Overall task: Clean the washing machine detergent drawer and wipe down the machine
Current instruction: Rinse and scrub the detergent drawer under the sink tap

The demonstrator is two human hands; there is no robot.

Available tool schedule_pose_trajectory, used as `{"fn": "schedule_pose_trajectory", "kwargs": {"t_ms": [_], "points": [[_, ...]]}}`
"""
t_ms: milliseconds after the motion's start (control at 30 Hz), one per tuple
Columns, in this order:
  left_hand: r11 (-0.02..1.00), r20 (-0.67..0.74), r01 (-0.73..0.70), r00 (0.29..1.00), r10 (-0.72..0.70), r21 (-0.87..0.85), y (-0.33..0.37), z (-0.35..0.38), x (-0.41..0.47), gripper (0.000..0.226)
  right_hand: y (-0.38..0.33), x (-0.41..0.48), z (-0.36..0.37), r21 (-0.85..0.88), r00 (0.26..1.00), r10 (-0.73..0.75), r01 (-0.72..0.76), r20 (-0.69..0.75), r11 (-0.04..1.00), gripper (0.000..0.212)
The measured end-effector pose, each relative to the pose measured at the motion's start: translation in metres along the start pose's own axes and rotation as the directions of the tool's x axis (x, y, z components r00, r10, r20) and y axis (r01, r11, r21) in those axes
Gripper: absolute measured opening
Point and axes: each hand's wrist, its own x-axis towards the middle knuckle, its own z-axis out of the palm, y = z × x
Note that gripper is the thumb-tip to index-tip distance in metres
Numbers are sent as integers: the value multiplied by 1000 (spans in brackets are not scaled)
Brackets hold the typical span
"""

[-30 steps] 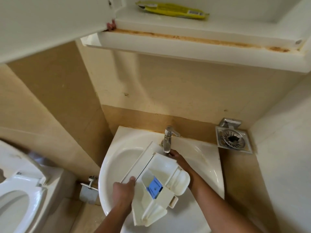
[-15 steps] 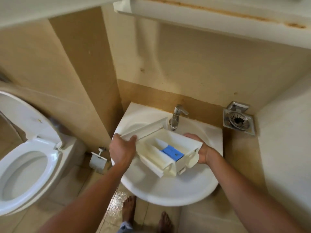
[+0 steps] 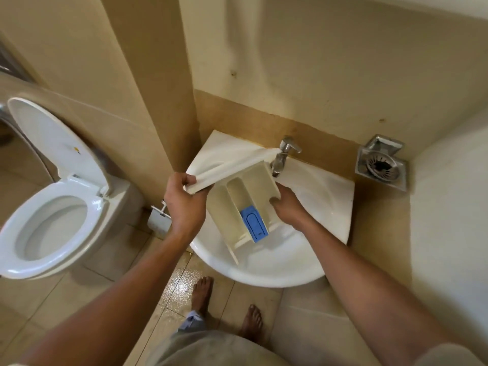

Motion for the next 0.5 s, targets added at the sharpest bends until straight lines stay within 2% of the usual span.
{"fn": "schedule_pose_trajectory", "kwargs": {"t_ms": [67, 133, 167, 200, 267, 333, 367, 400, 433, 500], "points": [[996, -15, 84, 996, -84, 8, -4, 0, -4, 48, 13, -14, 10, 18, 983, -88, 92, -159, 996, 57], [952, -57, 305, 950, -306, -16, -2, 4, -12, 55, 25, -30, 26, 6, 920, -193, 207, -342, 978, 54], [892, -13, 427, 901, -433, -146, 1, 8, -15, 47, 32, -35, 34, 15, 882, -218, 246, -418, 969, 53], [774, 124, 546, 834, -537, -320, 5, 13, -18, 37, 39, -38, 42, 20, 851, -228, 269, -474, 963, 51], [445, 416, 715, 685, -598, -539, 11, 21, -25, 30, 47, -41, 55, 12, 807, -243, 295, -539, 955, 52], [146, 537, 741, 594, -599, -656, 15, 28, -28, 33, 53, -43, 64, -33, 757, -291, 336, -584, 941, 55], [49, 569, 733, 567, -596, -679, 15, 32, -27, 42, 57, -42, 67, -85, 738, -328, 347, -590, 934, 58], [6, 587, 733, 550, -595, -680, 16, 34, -26, 51, 61, -42, 68, -160, 731, -373, 347, -572, 924, 66], [27, 592, 746, 549, -590, -665, 18, 36, -24, 54, 67, -43, 68, -237, 739, -416, 341, -530, 910, 75], [186, 555, 787, 560, -615, -588, 20, 40, -20, 40, 78, -49, 64, -308, 798, -457, 354, -393, 883, 84]]}}
